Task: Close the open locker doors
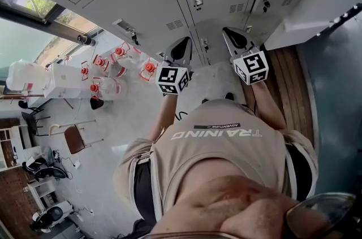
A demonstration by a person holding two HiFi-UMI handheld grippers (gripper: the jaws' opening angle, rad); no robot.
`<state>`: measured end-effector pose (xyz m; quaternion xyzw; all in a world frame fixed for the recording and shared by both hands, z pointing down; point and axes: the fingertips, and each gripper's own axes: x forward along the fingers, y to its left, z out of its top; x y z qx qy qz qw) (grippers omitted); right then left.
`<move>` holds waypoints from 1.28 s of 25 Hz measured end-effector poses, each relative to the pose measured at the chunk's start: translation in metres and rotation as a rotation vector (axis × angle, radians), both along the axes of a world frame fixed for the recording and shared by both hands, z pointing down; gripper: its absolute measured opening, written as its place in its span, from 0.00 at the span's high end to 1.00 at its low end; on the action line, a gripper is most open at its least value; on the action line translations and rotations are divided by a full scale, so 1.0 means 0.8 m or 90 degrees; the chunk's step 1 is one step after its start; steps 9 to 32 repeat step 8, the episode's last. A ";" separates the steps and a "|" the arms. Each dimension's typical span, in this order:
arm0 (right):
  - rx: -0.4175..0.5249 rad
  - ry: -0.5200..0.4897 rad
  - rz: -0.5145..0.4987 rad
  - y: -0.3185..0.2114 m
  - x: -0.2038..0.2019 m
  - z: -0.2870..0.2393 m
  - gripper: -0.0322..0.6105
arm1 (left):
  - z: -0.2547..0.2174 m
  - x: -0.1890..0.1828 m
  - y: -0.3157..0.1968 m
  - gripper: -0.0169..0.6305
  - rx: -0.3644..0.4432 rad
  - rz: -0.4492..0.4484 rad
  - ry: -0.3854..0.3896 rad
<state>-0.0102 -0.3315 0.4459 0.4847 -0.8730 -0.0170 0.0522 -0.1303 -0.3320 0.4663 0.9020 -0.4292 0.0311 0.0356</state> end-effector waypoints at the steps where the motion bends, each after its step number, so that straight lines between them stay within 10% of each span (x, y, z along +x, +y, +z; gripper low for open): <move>1: -0.002 -0.006 0.000 -0.002 0.000 0.001 0.93 | -0.002 0.001 -0.002 0.98 0.003 0.005 -0.004; 32: -0.008 -0.018 -0.001 0.002 0.000 0.007 0.93 | -0.020 0.002 -0.005 0.98 0.019 -0.002 0.008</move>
